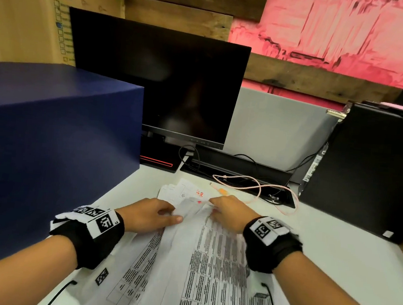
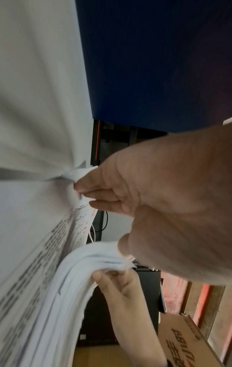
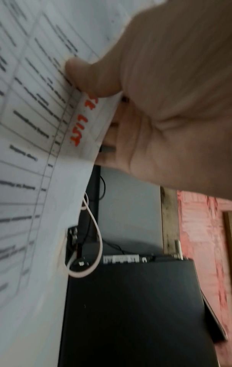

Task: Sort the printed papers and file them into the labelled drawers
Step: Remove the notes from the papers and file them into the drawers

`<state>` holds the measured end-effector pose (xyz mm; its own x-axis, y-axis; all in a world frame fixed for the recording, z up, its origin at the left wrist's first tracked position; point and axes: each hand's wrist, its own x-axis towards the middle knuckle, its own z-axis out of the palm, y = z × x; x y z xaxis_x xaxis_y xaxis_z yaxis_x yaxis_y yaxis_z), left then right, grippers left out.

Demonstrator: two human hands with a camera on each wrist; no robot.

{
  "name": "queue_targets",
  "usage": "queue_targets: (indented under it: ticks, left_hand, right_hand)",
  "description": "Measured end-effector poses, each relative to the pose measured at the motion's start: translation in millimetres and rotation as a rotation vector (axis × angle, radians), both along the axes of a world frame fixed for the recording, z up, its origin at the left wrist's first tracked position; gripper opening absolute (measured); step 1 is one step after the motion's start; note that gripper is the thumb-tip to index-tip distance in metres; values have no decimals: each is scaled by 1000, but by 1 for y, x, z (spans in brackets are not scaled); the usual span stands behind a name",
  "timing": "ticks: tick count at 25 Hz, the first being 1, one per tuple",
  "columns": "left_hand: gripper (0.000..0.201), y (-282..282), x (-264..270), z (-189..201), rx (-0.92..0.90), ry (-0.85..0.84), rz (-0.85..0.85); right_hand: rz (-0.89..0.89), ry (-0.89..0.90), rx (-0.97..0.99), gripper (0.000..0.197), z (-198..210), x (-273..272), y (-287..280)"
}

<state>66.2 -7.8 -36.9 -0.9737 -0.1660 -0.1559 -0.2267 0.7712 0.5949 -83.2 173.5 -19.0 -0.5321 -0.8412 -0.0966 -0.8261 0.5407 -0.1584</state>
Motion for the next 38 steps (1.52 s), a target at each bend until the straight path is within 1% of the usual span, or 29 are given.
queue_targets:
  ticks: [2, 3, 4, 6, 7, 8, 10, 12, 14, 15, 20, 21, 22, 23, 24, 25, 26, 27, 28, 29, 30, 31, 33, 34, 35, 36, 37, 38]
  left_hand:
    - [65, 3, -4, 1, -44, -10, 69]
    - [65, 2, -6, 0, -86, -31, 106]
    - [59, 2, -8, -1, -131, -42, 126]
    - [38, 0, -8, -1, -187, -42, 172]
    - [39, 0, -7, -1, -185, -45, 198]
    - [44, 1, -7, -1, -178, -56, 219]
    - [48, 1, -4, 0, -164, -93, 266]
    - [39, 0, -1, -1, -119, -108, 307]
    - [24, -2, 1, -1, -65, -79, 334]
    - [19, -3, 2, -1, -43, -55, 360]
    - [13, -17, 4, -1, 87, 59, 516]
    - [16, -18, 4, -1, 107, 89, 520]
    - [25, -20, 3, -1, 108, 111, 505]
    - [38, -20, 3, 3, 120, 128, 466]
    - [55, -18, 4, 9, 182, 141, 393]
    - [73, -12, 7, 19, 301, 147, 295]
    - [86, -5, 9, 29, 417, 126, 208]
    - [88, 3, 10, 37, 478, 96, 128]
    - [76, 11, 10, 44, 495, 87, 56]
    - [57, 16, 8, 49, 479, 107, 16]
    - [42, 20, 6, 53, 454, 162, 19]
    - [34, 21, 5, 57, 446, 235, 63]
    - [30, 15, 4, 61, 458, 354, 157]
    - [30, 10, 6, 63, 467, 404, 194]
    - [31, 8, 9, 67, 477, 453, 228]
    - [31, 4, 12, 70, 485, 508, 255]
    - [30, 4, 15, 75, 500, 561, 270]
    - [28, 5, 18, 79, 509, 611, 288]
  right_hand:
    - [-16, -43, 151, 19, 16, -4, 22]
    - [-15, -30, 179, 21, 21, -5, 33]
    - [-9, -8, 193, 23, 25, -6, 43]
    - [-23, 21, 236, 32, 28, -8, 61]
    - [-44, 30, 271, 37, 27, -10, 70]
    - [-72, 28, 303, 42, 24, -12, 77]
    - [-108, 10, 321, 46, 17, -16, 87]
    - [-105, 1, 317, 44, 14, -17, 88]
    - [-97, -1, 305, 42, 16, -16, 85]
    - [-92, 8, 289, 40, 18, -16, 83]
    - [-50, 51, 214, 28, 39, -20, 70]
    - [-45, 59, 196, 24, 46, -19, 65]
    - [-36, 66, 171, 22, 54, -17, 59]
    - [-27, 81, 143, 19, 63, -14, 52]
    - [-18, 110, 113, 16, 72, -11, 45]
    - [-11, 139, 73, 14, 82, -7, 37]
    - [-8, 151, 21, 16, 90, -5, 30]
    - [-11, 140, -33, 20, 99, -3, 22]
    - [-17, 116, -92, 23, 105, -2, 15]
    - [-16, 93, -153, 25, 111, 0, 8]
    - [-10, 91, -216, 29, 115, 1, 4]
    - [2, 112, -303, 32, 118, 2, 1]
    - [6, 204, -565, 37, 119, 5, 4]
    - [-22, 272, -719, 43, 118, 8, 10]
    - [-95, 310, -862, 52, 113, 7, 19]
    - [-203, 270, -981, 64, 106, 6, 27]
    - [-325, 112, -1052, 76, 98, 4, 35]
    - [-410, -141, -1080, 85, 88, 2, 41]
